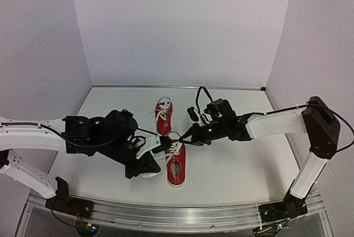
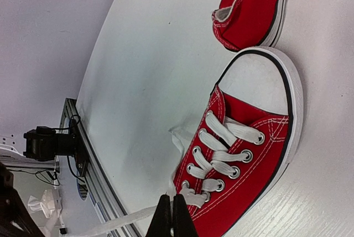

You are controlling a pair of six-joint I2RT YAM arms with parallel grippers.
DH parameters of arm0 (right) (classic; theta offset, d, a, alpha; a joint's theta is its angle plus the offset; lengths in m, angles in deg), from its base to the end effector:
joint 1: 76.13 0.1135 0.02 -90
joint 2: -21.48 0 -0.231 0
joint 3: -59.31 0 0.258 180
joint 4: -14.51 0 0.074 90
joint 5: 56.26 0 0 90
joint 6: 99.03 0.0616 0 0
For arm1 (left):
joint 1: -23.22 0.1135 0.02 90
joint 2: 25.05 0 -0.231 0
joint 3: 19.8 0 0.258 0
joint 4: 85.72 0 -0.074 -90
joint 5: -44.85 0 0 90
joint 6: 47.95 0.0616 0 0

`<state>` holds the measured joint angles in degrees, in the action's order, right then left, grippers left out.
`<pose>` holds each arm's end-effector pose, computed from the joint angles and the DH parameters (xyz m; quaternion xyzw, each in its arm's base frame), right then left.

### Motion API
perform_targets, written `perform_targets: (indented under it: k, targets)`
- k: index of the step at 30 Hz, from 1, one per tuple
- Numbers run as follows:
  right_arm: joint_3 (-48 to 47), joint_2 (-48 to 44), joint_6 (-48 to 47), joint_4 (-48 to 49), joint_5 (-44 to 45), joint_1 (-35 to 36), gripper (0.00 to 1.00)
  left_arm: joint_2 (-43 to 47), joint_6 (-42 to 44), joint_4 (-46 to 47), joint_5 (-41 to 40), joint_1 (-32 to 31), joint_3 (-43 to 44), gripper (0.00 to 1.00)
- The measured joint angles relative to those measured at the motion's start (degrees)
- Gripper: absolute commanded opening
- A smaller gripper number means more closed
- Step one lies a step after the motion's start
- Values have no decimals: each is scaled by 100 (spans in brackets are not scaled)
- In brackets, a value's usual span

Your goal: Tie the shoes

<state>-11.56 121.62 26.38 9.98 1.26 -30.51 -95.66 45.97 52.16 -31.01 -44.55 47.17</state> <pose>0.2494 0.3022 0.1447 -0.2066 0.8318 0.4813 0.1835 0.0973 -0.2779 0.2192 0.5759 0.7181 -0.2944 0.2569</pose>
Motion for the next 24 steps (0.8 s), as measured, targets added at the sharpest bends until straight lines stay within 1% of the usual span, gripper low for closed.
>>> perform_targets:
  k: [2, 6, 10, 13, 17, 20, 21, 24]
  targets:
    - [-53, 23, -69, -12, -22, -1, 0, -363, 5, 258, 50, -261, 81, 0]
    - [-165, 29, -250, -87, -135, -10, 0, -1505, 123, 790, 114, -602, 535, 0]
    - [-237, 30, -419, -145, -260, -11, 0, -2625, 401, 1411, 94, -645, 1116, 0]
    - [-286, 49, -529, -219, -368, -21, 0, -3306, 715, 1764, 61, -643, 1657, 0]
    - [-316, 70, -659, -302, -513, -33, 0, -3959, 1214, 2107, -74, -643, 2351, 0]
    - [-334, 70, -714, -336, -585, -47, 0, -4162, 1591, 2261, -250, -643, 2601, 1]
    - [-335, 70, -730, -343, -604, -58, 0, -4203, 1687, 2310, -306, -642, 2648, 6]
    - [-335, 72, -773, -373, -646, -77, 0, -4246, 1981, 2369, -444, -633, 2695, 24]
